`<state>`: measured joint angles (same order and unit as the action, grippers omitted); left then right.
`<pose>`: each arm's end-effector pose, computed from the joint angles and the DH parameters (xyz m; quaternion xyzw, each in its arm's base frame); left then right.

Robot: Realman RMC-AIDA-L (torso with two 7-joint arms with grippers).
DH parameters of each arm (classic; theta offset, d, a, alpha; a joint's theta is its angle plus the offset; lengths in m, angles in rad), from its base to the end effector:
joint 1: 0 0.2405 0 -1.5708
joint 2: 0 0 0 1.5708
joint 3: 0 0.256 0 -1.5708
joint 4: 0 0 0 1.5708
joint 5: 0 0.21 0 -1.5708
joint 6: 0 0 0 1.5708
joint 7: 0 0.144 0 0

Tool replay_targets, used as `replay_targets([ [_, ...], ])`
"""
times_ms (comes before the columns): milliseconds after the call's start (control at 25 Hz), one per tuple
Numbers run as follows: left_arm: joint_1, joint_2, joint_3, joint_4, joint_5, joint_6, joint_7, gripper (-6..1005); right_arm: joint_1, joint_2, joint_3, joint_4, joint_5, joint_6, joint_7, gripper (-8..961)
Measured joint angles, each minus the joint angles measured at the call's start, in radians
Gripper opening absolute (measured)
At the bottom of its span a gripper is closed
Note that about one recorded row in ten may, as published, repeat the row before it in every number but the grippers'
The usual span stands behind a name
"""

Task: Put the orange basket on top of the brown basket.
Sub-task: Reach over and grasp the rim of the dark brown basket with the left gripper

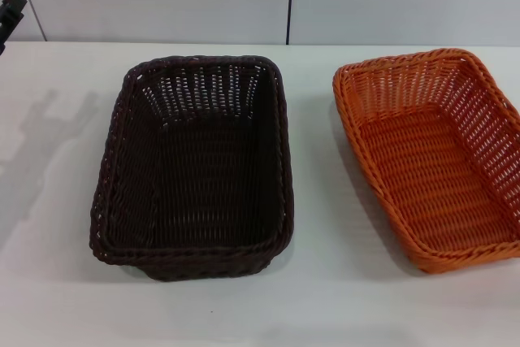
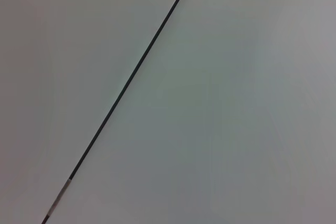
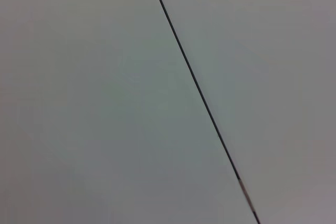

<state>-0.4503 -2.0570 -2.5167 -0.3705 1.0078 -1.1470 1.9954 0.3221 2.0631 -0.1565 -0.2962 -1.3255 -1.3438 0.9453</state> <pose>-0.3309 0.3657 0.0748 -0.6285 -0.3699 -0.4811 0.4866 0.3881 0.2882 0.0859 -0.5967 0.3410 0.4362 0.5808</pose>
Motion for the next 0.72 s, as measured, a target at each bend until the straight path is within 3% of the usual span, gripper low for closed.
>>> replay_targets([
  [560, 0.002, 0.0, 0.004, -0.001, 0.0, -0.01, -0.005, 843, -0.042, -0.024, 0.0, -0.012, -0.002, -0.115, 0.145, 660],
  [720, -0.001, 0.0, 0.0, 0.006, 0.0, -0.009, -0.001, 843, -0.057, -0.03, -0.023, -0.062, -0.002, -0.202, 0.305, 660],
])
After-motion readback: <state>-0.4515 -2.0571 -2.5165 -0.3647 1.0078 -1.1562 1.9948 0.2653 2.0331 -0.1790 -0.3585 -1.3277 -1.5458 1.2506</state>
